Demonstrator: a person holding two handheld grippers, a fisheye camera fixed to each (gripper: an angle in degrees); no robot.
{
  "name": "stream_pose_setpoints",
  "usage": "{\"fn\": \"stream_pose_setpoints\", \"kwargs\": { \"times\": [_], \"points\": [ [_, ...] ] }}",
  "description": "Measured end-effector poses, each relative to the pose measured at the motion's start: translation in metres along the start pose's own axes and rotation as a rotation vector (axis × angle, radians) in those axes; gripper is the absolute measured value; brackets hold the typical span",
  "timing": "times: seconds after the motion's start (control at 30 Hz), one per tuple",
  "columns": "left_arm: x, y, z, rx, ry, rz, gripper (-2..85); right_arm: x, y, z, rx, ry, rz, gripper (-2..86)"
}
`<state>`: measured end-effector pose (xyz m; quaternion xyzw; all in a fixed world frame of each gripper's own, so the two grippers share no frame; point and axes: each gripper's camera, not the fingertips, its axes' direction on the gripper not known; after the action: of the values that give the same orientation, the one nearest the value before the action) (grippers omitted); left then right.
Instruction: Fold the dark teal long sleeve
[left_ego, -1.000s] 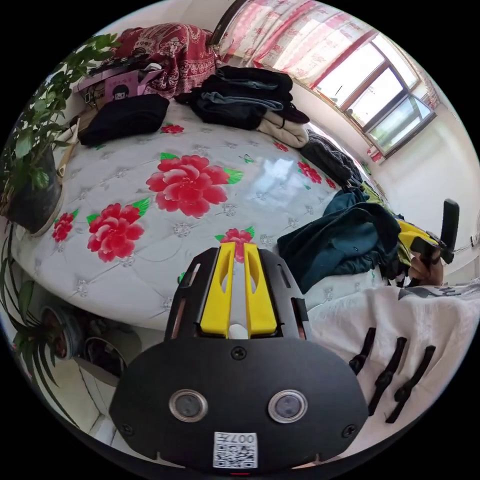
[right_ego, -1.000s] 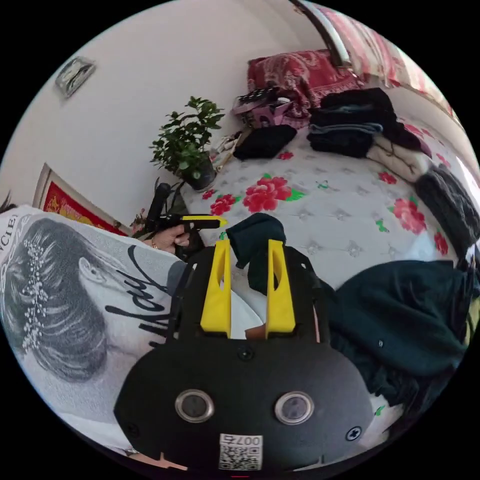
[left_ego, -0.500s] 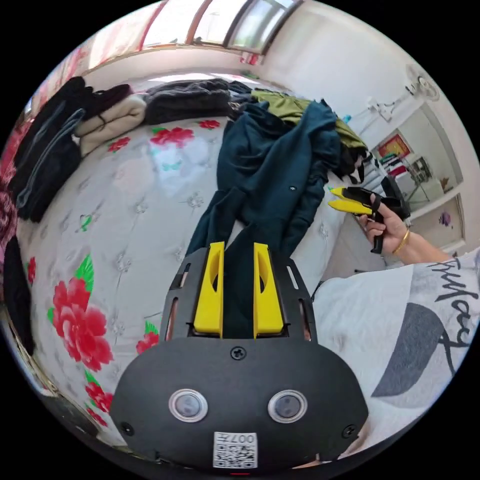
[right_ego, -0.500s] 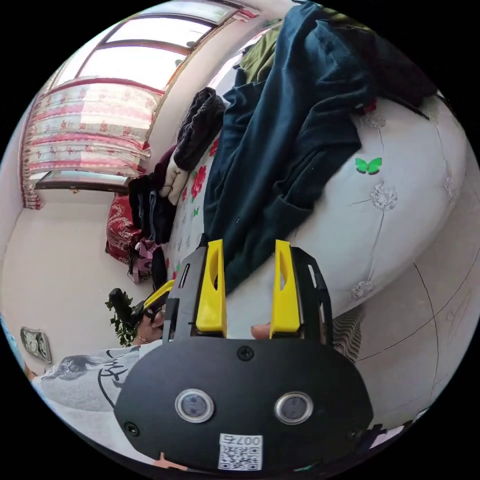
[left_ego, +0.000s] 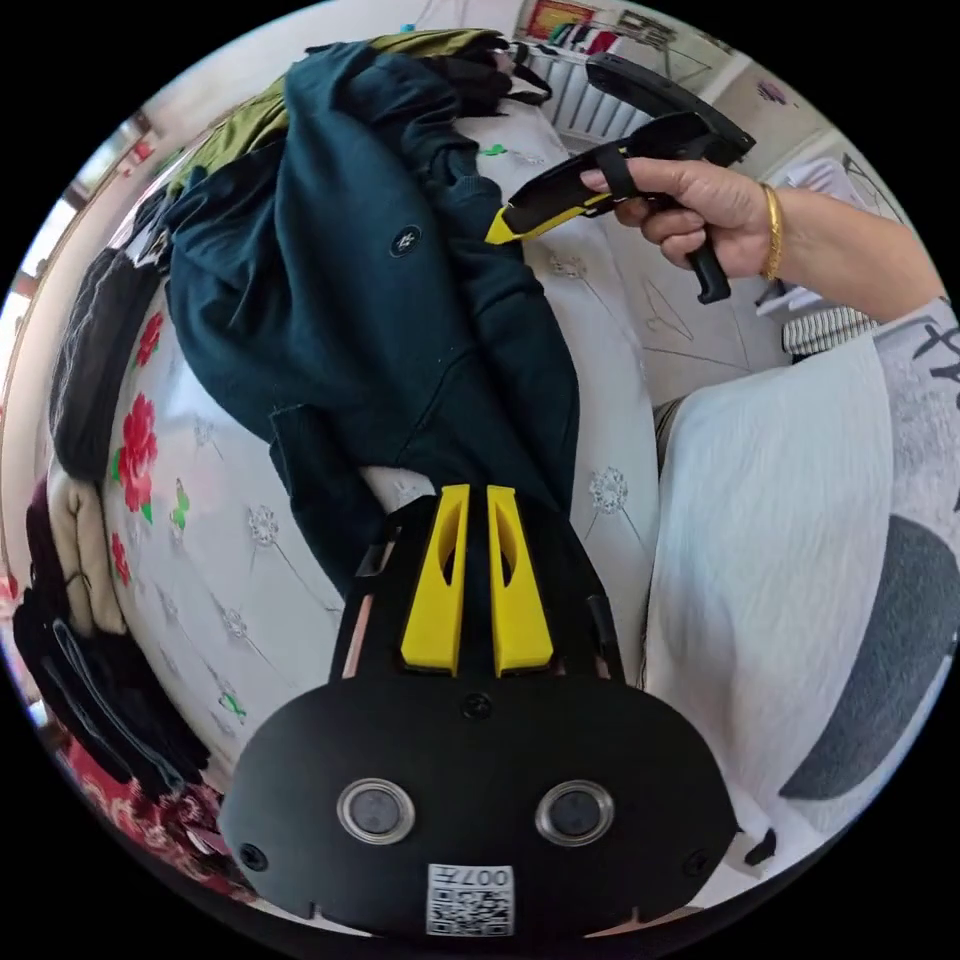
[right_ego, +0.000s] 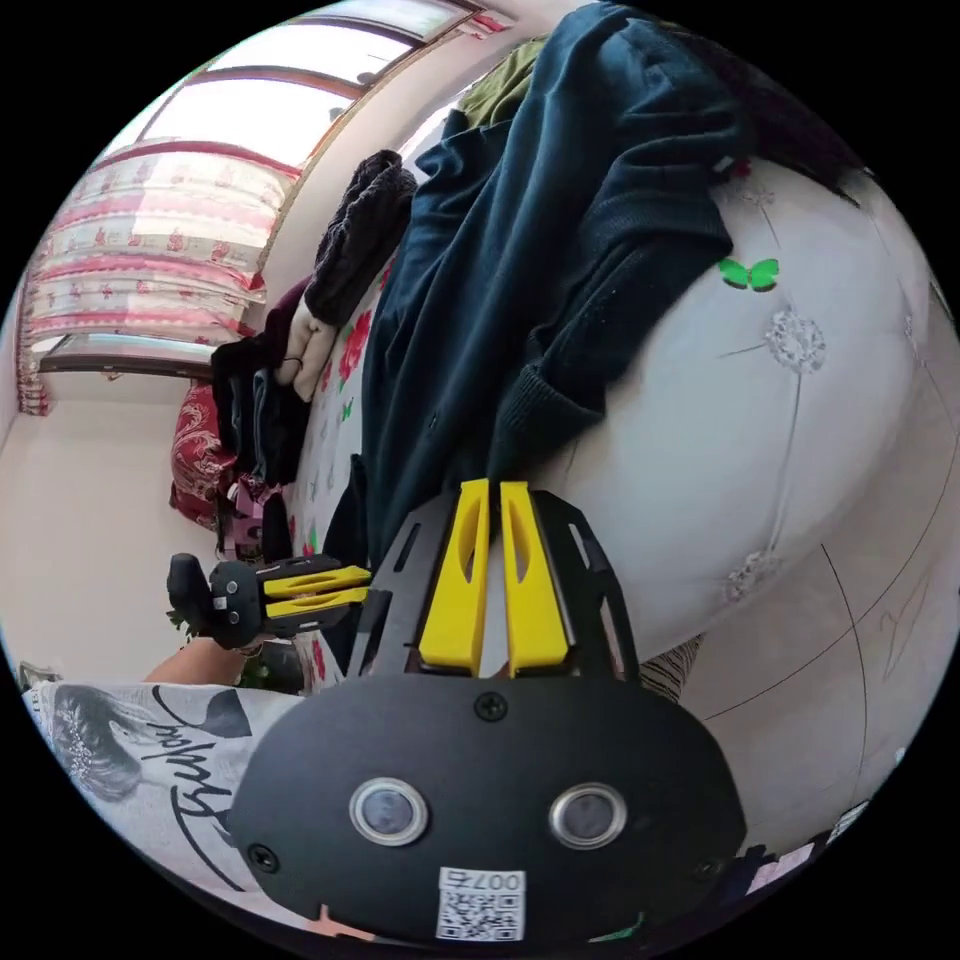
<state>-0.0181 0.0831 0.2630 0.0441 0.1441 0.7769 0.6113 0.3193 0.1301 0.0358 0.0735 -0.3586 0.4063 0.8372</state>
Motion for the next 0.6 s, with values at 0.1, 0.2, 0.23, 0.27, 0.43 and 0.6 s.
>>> {"fn": "stream_pose_setpoints", "kwargs": {
  "times": [0.1, 0.2, 0.23, 0.27, 0.43, 0.6],
  "points": [
    [-0.031, -0.017, -0.034, 0.075, -0.004, 0.057, 0.0, 0.029, 0.023, -0.037, 0.076, -0.068, 0.069, 0.1],
    [-0.07, -0.06, -0.077, 0.191, -0.024, 0.038, 0.0, 0.046, 0.037, -0.059, 0.12, -0.138, 0.117, 0.1],
    [-0.076, -0.072, -0.084, 0.222, -0.033, 0.034, 0.2, 0.048, 0.039, -0.063, 0.131, -0.164, 0.122, 0.1],
    [-0.081, -0.099, -0.095, 0.271, -0.048, 0.064, 1.6, 0.049, 0.039, -0.064, 0.136, -0.172, 0.123, 0.2],
    [-0.067, -0.231, -0.086, 0.269, -0.115, 0.154, 11.8, 0.043, 0.024, -0.064, 0.095, -0.167, 0.1, 1.1],
    [-0.048, -0.355, -0.031, 0.161, -0.039, 0.05, 16.9, 0.034, 0.014, -0.059, 0.032, -0.179, 0.076, 2.0]
  ]
}}
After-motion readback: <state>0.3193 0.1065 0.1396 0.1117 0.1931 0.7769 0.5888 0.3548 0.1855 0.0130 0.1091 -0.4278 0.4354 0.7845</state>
